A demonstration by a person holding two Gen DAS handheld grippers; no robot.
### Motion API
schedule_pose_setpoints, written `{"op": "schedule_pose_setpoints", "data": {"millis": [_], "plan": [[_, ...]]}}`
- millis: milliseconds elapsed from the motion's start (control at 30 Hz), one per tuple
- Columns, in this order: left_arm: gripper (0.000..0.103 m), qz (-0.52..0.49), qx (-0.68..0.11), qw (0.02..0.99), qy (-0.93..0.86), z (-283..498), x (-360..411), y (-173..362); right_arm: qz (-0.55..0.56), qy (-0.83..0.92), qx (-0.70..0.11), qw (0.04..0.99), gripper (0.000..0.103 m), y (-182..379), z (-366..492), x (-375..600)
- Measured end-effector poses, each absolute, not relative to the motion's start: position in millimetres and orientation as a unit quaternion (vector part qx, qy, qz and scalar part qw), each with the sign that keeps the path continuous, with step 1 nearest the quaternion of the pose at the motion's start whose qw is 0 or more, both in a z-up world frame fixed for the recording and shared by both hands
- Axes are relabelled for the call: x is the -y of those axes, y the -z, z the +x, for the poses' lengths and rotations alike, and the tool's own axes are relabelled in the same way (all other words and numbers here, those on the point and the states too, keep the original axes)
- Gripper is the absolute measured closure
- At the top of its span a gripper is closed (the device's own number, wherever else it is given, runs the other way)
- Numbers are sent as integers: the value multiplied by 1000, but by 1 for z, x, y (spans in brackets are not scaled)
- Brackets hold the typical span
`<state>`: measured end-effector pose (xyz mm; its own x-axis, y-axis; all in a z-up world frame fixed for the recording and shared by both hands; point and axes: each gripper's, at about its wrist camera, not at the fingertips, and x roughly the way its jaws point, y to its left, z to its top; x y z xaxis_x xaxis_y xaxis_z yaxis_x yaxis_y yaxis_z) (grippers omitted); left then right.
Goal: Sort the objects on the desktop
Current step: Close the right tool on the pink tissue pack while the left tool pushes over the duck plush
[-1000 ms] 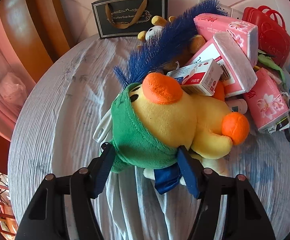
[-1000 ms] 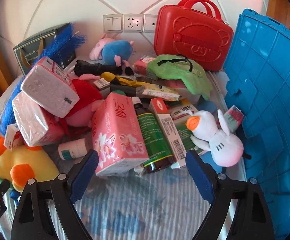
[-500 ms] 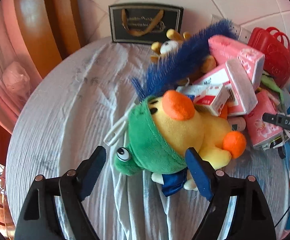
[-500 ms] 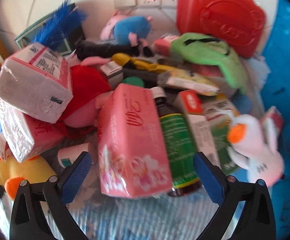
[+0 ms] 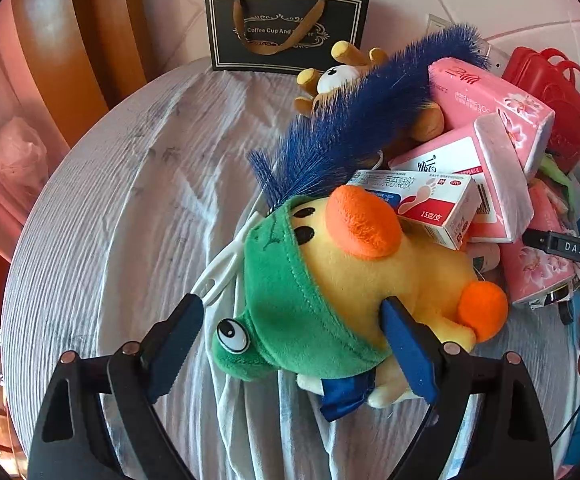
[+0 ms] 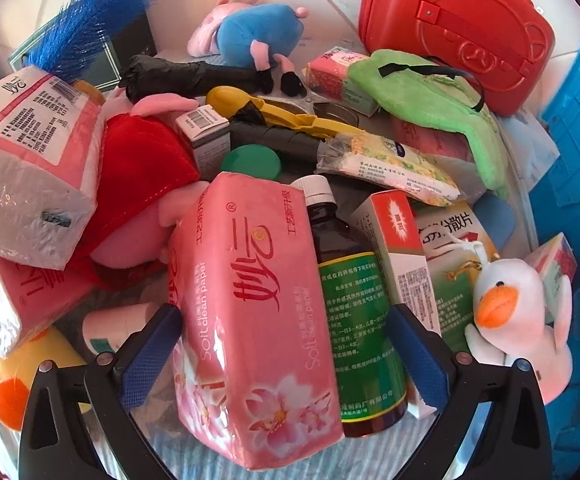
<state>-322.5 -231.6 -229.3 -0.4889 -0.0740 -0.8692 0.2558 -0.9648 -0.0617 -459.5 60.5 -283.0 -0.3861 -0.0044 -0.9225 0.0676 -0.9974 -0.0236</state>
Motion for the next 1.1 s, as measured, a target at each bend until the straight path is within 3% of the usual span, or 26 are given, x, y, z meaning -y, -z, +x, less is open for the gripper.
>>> {"op": "schedule_pose_setpoints", "data": {"millis": [67, 367, 500, 567, 633, 733, 1100], "plan": [[0, 506, -93, 93, 853, -331, 234, 230, 553, 833, -28, 24, 0, 283, -458, -61], [0, 544, -63, 41, 836, -360, 226, 254, 546, 837, -37, 16, 0, 285, -457, -59], [0, 548, -103, 29, 830, -364, 234, 257, 536, 842, -60, 13, 0, 286, -459, -51], [14, 545, -120, 10, 830, -362, 235, 256, 527, 847, -73, 14, 4, 286, -455, -47], [21, 540, -112, 9, 834, -358, 231, 251, 521, 850, -82, 15, 12, 283, -452, -43], [27, 539, -115, 11, 835, -359, 229, 246, 515, 852, -84, 33, 43, 274, -447, -34], [36, 525, -129, 5, 841, -352, 232, 235, 515, 856, -13, 38, 48, 270, -433, -52]]}}
